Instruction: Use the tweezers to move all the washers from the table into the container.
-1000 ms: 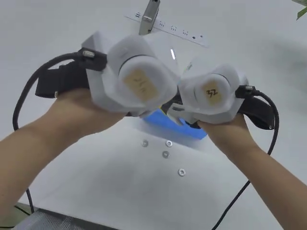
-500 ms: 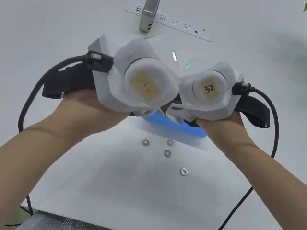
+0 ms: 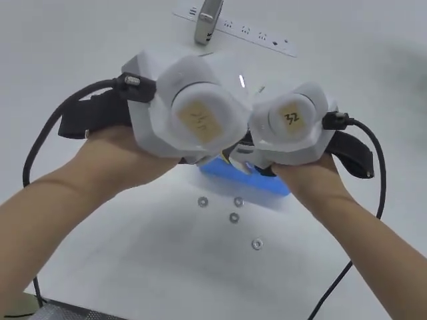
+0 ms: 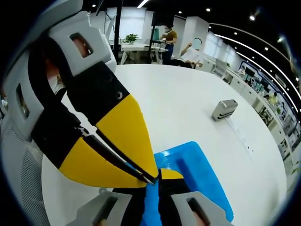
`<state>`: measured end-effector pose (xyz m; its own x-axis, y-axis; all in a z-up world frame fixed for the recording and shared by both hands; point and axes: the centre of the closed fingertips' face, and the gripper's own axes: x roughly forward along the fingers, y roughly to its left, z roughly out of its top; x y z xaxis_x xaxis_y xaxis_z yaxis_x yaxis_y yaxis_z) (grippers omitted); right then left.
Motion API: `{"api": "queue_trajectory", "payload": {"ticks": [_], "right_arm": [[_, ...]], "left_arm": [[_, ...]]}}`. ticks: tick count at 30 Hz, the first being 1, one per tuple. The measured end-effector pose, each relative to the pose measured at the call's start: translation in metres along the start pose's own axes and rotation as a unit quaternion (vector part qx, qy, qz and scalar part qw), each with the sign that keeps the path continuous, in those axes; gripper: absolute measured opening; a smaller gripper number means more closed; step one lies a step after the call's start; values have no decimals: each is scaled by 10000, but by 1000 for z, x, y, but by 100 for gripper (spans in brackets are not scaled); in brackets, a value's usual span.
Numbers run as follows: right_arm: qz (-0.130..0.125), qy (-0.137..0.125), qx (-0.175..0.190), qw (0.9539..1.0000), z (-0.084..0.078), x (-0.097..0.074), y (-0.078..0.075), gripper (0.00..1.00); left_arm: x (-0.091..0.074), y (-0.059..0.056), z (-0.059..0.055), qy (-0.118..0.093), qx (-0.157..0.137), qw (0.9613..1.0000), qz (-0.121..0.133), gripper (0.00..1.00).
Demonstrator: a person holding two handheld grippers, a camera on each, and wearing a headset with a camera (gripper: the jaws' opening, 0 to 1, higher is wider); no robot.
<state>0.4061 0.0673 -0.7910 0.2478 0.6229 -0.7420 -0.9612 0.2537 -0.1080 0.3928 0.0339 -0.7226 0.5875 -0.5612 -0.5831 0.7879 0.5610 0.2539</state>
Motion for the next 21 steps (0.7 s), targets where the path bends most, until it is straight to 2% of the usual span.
{"api": "queue_trajectory", "payload": {"ticks": [3,10,17,21], "right_arm": [[9,-18,72,10000,1,-1,1,6],[-98,-191,78,9997,12,-21,10,7],[-252,-520,16,9983,32,-47,20,7],[-220,-673,63,9975,39,-58,30,8]], "left_arm": [[-1,-2,1,7,1,10000,-27,0],[-17,-8,14,-164,51,9998,45,0],[-44,-15,34,-355,295,9989,127,0],[-57,-19,40,-437,273,9986,87,0]]}}
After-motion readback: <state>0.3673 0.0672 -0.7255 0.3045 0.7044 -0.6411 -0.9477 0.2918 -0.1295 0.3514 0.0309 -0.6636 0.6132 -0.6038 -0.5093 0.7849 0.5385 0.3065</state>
